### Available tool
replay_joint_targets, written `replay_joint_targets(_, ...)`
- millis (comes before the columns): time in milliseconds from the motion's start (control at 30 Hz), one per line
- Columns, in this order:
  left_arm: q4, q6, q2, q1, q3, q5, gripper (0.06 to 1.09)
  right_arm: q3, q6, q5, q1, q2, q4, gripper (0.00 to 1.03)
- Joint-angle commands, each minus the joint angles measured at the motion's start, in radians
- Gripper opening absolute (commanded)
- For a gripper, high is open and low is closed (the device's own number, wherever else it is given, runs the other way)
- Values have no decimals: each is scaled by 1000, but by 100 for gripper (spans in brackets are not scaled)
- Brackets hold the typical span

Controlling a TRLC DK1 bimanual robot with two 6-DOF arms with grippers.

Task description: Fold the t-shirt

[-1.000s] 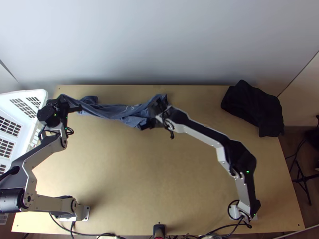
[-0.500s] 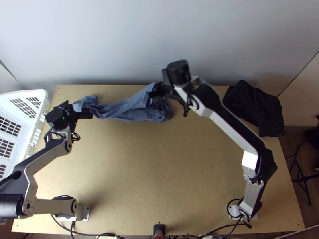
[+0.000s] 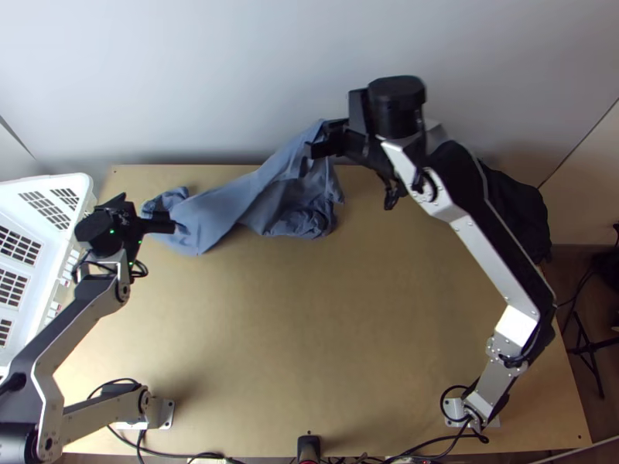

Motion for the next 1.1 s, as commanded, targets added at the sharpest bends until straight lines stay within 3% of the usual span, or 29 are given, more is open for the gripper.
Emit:
replay_joint_targets(0, -150, 22, -136, -3, -34, 25, 104, 21, -5, 7, -43, -20, -30, 3)
replay_joint_targets(100, -210, 70, -237, -47, -107, 75, 104, 22, 2, 7, -45, -6, -21, 3)
replay_joint_targets(233, -213, 191, -348, -152, -238, 75, 103, 25, 8, 7, -37, 9, -8, 3)
replay_joint_targets(367, -335, 186, -449, -296, -261, 74, 103, 31, 8, 7, -32, 20, -4, 3)
replay_joint_targets(467, -289, 215, -472, -442, -310, 38, 103, 30, 19, 7, -34, 25, -7, 3)
replay_joint_targets(533, -174, 240, -388, -475, -325, -17, 103, 30, 28, 7, -34, 23, -10, 3)
replay_joint_targets(633, -39, 268, -253, -474, -314, -28, 103, 30, 31, 7, -34, 23, -18, 3)
replay_joint_targets(1067, 209, 393, 250, -468, -192, -28, 103, 30, 36, 9, -34, 2, -39, 3)
